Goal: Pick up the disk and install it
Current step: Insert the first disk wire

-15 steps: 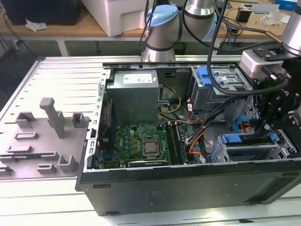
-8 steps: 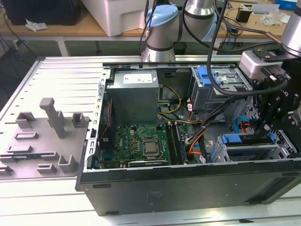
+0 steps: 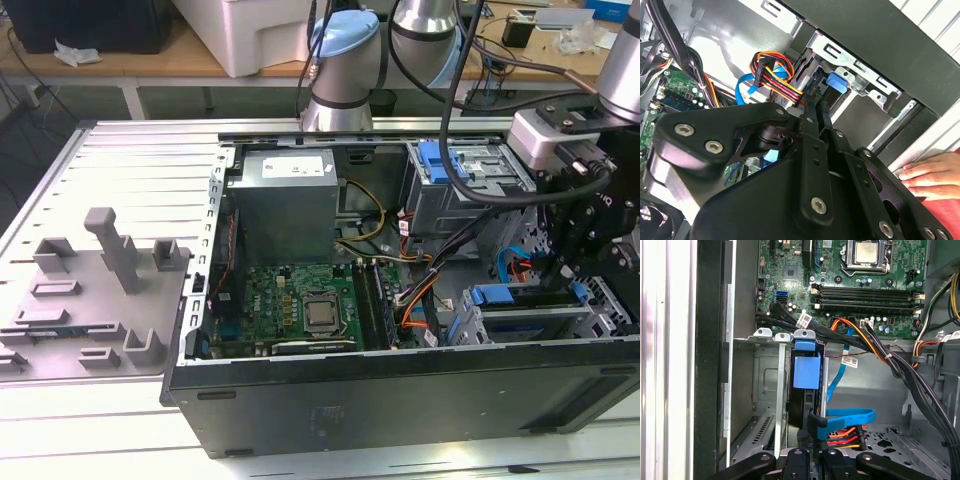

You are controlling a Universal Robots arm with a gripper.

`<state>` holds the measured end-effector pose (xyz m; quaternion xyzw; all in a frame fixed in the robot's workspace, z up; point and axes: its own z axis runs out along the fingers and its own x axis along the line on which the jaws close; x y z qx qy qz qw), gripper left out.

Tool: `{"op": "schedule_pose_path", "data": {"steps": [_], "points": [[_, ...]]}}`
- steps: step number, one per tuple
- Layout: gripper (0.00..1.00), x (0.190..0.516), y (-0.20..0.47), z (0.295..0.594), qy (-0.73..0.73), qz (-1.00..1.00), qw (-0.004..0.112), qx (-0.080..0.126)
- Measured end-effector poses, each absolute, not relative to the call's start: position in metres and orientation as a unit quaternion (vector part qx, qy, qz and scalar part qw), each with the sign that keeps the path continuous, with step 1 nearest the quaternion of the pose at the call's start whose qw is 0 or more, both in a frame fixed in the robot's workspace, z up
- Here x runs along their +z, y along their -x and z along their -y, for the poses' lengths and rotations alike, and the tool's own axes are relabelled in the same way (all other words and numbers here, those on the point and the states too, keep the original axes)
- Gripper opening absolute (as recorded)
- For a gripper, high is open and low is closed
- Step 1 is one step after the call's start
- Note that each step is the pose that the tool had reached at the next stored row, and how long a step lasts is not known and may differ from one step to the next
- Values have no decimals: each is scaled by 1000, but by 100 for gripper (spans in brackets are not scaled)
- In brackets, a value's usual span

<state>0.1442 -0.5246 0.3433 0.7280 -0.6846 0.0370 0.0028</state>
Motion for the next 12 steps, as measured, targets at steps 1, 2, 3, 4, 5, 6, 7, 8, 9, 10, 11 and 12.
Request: {"op": "schedule_pose_path", "data": {"steps": [1, 2, 3, 4, 5, 6, 7, 8, 9, 10, 11, 12], "points": [[17, 343, -144, 525, -728, 685, 3, 37], [17, 343, -144, 525, -728, 685, 3, 37], [17, 343, -144, 525, -728, 685, 3, 37], [17, 343, -144, 525, -728, 685, 3, 37], [17, 343, -144, 525, -728, 685, 3, 37], [17, 342, -144, 525, -728, 685, 3, 37], [17, 342, -144, 525, -728, 685, 3, 37], [17, 342, -144, 525, -728, 685, 3, 37], [17, 342, -144, 525, -728, 685, 3, 37], [17, 342, -144, 525, -728, 685, 3, 37], [17, 342, -144, 525, -728, 685, 3, 37], [17, 342, -144, 525, -728, 685, 3, 37]]}}
